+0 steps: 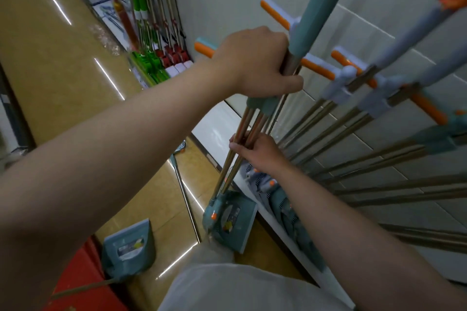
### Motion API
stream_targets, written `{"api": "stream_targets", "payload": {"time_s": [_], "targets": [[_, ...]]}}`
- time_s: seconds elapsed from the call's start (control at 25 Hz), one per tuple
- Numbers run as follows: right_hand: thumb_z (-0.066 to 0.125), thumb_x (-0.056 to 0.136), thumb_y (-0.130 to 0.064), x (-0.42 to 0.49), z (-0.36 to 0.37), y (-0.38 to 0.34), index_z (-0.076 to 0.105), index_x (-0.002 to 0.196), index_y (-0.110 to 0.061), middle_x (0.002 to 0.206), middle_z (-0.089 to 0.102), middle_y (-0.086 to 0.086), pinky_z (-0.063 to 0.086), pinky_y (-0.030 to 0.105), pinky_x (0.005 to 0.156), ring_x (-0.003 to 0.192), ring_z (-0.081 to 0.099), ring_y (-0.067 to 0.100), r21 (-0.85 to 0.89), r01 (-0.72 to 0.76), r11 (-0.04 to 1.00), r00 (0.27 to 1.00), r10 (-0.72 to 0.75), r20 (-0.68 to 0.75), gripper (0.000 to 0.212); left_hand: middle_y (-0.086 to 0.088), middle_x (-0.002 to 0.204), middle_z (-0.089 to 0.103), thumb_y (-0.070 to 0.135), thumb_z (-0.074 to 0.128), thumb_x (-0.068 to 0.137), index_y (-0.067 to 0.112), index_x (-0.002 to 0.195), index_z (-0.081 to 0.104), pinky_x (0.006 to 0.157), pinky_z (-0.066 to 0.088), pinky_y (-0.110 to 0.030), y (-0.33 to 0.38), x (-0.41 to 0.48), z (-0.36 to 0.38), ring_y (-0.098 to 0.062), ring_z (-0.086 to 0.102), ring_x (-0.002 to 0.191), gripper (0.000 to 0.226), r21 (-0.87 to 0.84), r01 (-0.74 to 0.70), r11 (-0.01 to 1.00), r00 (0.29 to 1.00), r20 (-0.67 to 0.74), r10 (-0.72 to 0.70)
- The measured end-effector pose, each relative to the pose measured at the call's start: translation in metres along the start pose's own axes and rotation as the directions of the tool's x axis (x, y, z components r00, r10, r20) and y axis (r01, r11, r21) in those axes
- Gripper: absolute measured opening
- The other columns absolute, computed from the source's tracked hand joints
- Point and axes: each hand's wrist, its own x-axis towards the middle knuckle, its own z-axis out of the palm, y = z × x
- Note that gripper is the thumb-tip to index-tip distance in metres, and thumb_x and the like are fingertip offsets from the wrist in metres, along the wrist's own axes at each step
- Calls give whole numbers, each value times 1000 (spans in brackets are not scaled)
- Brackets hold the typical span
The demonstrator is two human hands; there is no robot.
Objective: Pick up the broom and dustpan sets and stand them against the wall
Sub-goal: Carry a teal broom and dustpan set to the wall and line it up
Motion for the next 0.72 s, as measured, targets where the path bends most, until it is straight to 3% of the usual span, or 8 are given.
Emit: {"api": "stream_targets", "payload": {"time_s": [0.16, 0.28, 0.44, 0.6, 0.72], "targets": [[72, 87, -45, -58, -32, 39, 76, 100, -33, 105, 75, -8, 54, 43, 98, 105, 68, 12, -19, -1, 1000, 1000, 2, 19, 18, 16, 57, 28, 64, 58, 88, 39, 64, 32, 48, 24, -25, 71, -25, 4, 1, 29, 49, 44, -73, -229, 971, 973, -7, 229], [71, 86, -48, -106, -61, 60, 74, 99, -37, 108, 74, -10, 54, 42, 98, 105, 68, 10, -16, -17, 1000, 1000, 17, 14, 18, 18, 64, 32, 69, 51, 88, 28, 90, 52, 54, 35, -28, 118, -26, 17, -12, 43, 55, 42, -32, -309, 951, 951, 13, 309], [71, 88, -44, -167, -96, 86, 69, 91, -43, 107, 73, -8, 55, 40, 96, 102, 68, 11, -3, -7, 1000, 1000, 7, -22, 4, 14, 62, 34, 71, 48, 88, 21, 84, 49, 59, 34, -32, 184, -17, 34, -20, 48, 65, 50, 25, -335, 942, 942, -1, 335], [71, 90, -40, -217, -127, 110, 73, 107, -30, 108, 74, -7, 57, 40, 93, 100, 68, 9, 26, -49, 998, 996, 51, -69, 20, 9, 60, 43, 72, 41, 85, 15, 85, 58, 61, 49, -39, 241, -3, 40, -17, 45, 56, 59, -59, -421, 905, 906, 16, 422], [72, 89, -40, -254, -148, 131, 72, 97, -37, 103, 74, -12, 56, 40, 95, 98, 68, 5, 37, -50, 998, 991, 54, -126, 9, 9, 59, 45, 70, 45, 86, 24, 81, 53, 59, 48, -38, 286, 7, 45, -15, 45, 54, 47, -114, -486, 866, 870, 30, 492]]}}
